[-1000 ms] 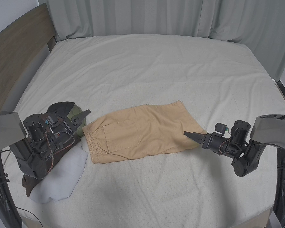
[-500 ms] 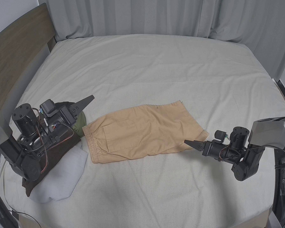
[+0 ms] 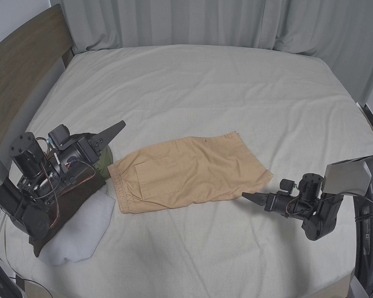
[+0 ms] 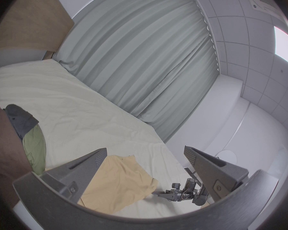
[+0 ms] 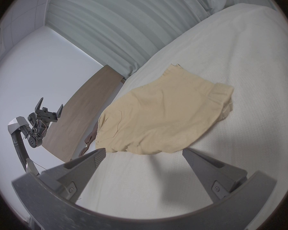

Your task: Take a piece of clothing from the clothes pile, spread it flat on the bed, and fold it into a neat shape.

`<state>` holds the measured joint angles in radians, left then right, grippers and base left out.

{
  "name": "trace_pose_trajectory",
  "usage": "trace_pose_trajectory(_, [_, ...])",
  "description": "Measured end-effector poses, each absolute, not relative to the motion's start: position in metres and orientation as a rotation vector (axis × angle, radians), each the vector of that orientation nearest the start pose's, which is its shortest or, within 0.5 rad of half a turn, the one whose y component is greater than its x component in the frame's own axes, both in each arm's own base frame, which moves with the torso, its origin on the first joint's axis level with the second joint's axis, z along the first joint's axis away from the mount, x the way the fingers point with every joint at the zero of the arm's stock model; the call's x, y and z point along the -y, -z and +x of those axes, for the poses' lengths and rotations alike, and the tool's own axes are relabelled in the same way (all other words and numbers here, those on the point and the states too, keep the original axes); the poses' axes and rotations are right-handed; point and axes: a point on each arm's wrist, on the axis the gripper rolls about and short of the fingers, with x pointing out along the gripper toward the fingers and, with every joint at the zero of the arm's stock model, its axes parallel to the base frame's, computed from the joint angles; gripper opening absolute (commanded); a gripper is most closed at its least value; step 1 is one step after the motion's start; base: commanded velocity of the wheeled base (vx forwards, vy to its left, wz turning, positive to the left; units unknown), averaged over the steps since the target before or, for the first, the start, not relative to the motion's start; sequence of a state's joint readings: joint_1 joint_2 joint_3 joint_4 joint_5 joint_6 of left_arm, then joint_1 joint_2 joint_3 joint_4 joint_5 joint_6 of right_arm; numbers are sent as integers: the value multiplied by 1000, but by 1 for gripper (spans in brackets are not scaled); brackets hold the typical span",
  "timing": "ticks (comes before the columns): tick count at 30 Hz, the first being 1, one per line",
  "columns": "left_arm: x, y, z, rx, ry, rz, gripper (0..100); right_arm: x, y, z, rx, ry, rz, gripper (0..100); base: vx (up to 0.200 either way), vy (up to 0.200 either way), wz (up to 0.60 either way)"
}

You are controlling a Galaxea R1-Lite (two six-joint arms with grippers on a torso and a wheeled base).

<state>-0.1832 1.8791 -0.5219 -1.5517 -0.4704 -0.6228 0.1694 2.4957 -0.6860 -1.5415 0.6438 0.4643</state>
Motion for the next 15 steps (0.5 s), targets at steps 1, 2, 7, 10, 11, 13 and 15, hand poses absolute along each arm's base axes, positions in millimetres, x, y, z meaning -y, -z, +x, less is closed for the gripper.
trace_pose_trajectory(1, [65, -151, 293, -10, 691, -561, 100, -75, 34, 358, -454, -732, 501, 100, 0, 0, 0])
trace_pose_trajectory(2, [65, -151, 293, -8, 692, -556, 100, -75, 35, 359, -455, -731, 500, 100, 0, 0, 0])
trace_pose_trajectory(7, [65, -150, 292, -10, 692, -551, 100, -75, 38, 359, -462, -730, 502, 100, 0, 0, 0])
trace_pose_trajectory(10, [65, -150, 292, -10, 692, -551, 100, -75, 39, 359, -464, -729, 502, 100, 0, 0, 0])
trace_pose_trajectory(11, [65, -150, 292, -9, 691, -551, 100, -75, 39, 359, -464, -729, 502, 100, 0, 0, 0])
trace_pose_trajectory(13, [65, -150, 292, -10, 691, -551, 100, -77, 40, 360, -468, -732, 501, 100, 0, 0, 0])
trace_pose_trajectory(15, [65, -150, 292, -10, 691, -551, 100, -78, 41, 360, -469, -731, 500, 100, 0, 0, 0])
